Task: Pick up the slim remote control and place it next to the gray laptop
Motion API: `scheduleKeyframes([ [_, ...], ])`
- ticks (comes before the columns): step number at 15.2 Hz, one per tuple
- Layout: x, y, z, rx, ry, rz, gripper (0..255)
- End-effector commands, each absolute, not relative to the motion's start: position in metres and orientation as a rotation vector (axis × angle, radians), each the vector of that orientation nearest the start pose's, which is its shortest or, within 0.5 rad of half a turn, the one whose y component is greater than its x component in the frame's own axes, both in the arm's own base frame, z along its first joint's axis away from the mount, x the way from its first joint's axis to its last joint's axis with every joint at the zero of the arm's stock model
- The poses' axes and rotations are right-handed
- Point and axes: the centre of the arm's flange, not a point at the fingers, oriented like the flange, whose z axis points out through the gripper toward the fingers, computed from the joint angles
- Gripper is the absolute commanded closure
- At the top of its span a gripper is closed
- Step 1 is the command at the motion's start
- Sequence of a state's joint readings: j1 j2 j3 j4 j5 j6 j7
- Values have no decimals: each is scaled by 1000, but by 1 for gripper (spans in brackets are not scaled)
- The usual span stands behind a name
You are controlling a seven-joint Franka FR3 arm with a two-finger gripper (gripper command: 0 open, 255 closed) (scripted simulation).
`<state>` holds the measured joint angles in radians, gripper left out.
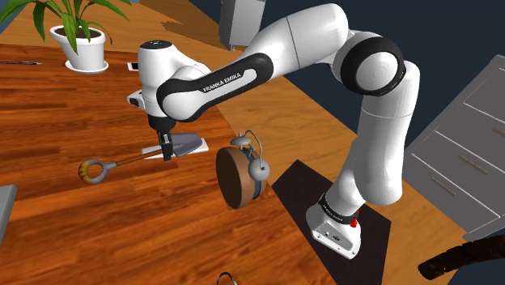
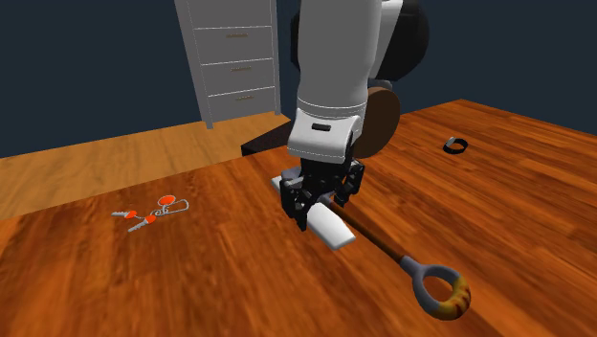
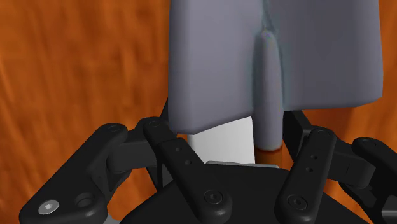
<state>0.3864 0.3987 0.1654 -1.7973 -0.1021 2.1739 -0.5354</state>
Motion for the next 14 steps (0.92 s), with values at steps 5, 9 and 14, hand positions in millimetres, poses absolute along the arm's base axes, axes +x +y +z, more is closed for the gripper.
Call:
scheduleKeyframes([
  [5, 555, 328, 339, -2667, -1697, 24, 255],
  [9, 555, 328, 360, -2667, -1697, 24, 255],
  [14, 555, 328, 387, -2667, -1697, 24, 255],
])
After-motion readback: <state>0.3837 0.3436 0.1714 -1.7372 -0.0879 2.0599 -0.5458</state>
